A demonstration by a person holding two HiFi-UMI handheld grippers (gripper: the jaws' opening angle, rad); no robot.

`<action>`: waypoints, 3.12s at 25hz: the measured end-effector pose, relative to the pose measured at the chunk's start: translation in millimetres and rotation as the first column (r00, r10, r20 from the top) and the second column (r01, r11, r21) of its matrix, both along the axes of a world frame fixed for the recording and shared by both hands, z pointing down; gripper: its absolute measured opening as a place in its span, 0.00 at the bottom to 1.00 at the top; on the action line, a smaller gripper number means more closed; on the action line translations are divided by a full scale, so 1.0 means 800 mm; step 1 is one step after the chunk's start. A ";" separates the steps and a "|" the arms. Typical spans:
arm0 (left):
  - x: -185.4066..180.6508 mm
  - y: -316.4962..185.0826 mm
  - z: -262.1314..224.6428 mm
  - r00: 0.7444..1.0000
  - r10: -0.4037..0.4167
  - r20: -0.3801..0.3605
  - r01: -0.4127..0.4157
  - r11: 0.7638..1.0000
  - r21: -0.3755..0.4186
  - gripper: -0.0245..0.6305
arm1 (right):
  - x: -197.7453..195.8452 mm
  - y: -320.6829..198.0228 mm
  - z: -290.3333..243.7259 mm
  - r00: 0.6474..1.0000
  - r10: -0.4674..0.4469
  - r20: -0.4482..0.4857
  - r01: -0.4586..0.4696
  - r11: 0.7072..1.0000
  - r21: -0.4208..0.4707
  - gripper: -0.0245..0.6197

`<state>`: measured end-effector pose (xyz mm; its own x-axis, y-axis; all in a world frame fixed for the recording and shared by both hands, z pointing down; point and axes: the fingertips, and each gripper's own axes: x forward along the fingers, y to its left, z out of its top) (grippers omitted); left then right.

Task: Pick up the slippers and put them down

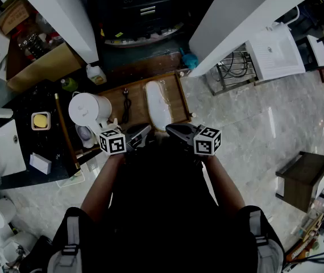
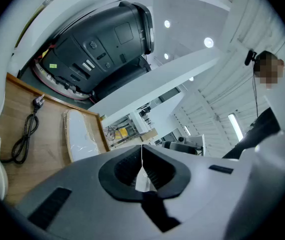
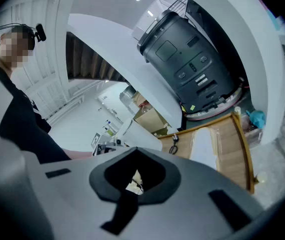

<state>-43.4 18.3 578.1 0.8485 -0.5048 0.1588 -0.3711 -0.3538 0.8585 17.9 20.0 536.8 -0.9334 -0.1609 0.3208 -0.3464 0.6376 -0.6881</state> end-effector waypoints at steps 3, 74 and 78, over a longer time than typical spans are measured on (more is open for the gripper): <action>0.003 0.000 0.002 1.000 0.001 0.004 -0.001 1.000 -0.004 0.06 | 0.003 0.000 0.000 1.000 0.003 0.001 -0.003 1.000 0.004 0.05; 0.027 -0.010 0.190 0.979 0.054 0.199 0.017 0.941 -0.338 0.34 | 0.034 0.012 0.001 0.998 0.062 0.024 -0.059 0.994 -0.093 0.05; 0.026 -0.006 0.198 0.976 0.066 0.205 0.012 0.934 -0.358 0.34 | 0.029 0.009 -0.001 0.998 0.062 0.026 -0.059 0.994 -0.092 0.05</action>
